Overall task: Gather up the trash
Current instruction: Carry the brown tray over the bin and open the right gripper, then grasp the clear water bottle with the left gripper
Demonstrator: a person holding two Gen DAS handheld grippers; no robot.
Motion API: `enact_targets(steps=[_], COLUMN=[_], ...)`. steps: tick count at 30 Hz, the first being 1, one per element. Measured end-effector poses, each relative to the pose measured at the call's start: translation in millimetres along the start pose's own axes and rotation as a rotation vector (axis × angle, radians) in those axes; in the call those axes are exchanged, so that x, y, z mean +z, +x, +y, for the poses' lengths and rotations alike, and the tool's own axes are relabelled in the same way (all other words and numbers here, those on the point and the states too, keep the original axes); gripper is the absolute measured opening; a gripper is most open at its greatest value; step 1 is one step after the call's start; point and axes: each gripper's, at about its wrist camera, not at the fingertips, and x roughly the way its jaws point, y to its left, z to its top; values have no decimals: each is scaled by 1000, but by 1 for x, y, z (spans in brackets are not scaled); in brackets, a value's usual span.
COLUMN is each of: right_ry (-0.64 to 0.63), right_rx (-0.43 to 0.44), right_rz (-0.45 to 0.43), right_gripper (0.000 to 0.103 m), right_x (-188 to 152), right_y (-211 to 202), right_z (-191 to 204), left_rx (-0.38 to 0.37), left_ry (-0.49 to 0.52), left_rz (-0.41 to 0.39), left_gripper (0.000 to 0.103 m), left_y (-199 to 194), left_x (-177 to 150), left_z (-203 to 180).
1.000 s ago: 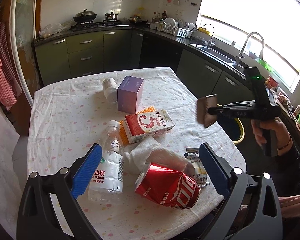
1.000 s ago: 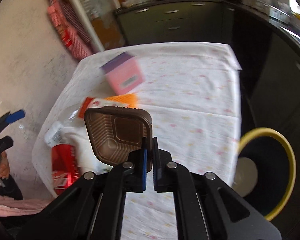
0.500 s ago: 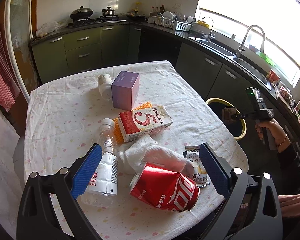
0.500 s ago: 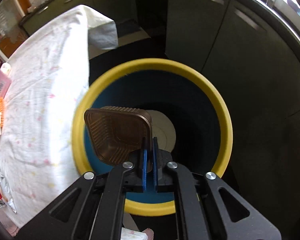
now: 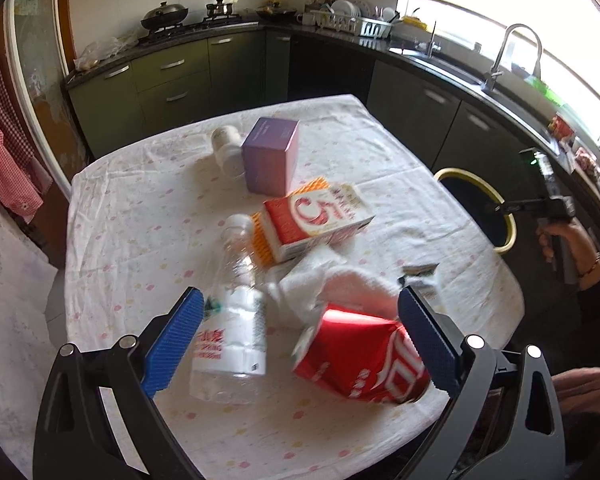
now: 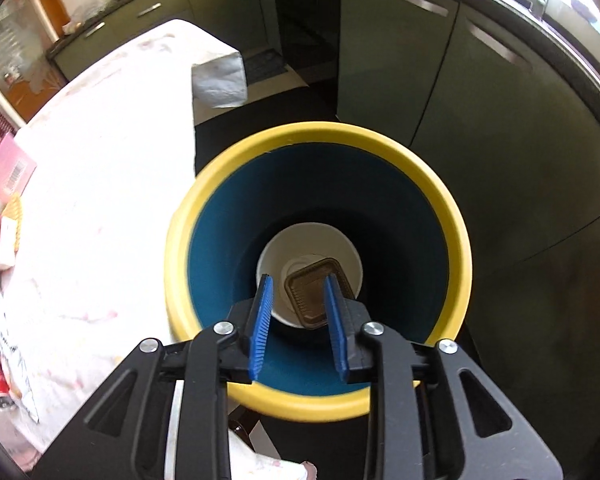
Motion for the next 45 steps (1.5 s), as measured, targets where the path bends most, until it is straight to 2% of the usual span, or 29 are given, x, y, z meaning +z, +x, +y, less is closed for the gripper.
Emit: enact_targets(steps=[5,10,13,24,28,32,36,41,45], right_ry=[-43,-78,-91,-112,-121,-126,-128,-136,-130], right_rx=[22,35,41,53,59,67,72,80,86], right_rz=[-2,1,3,36,42,49,48,48,30], right_gripper=[26,26,26,27,27,27,27,27,27], right_x=[-15,-16,-15,-5,-4,-3,-5,-4,-3], right_y=[-15,-22,-23,-7,-4,-2,-4,-3,-9], right_z=[15,34,40,51,56,58,58,63,63], left_rx=[21,22,17,62,78,93,104,134,129], left_ry=[7,-9,-39,41,53,61,40,0,29], left_rz=[91,194,257,402,454,452,415,336,281], left_gripper=[96,80,75,73,60,58,58,58,58], left_y=[19,47,63,103,120,121,107,72,43], left_x=[-4,4,7,3,1,-2,-5,-1,8], left_z=[19,38,48,42,45,49,58,70,58])
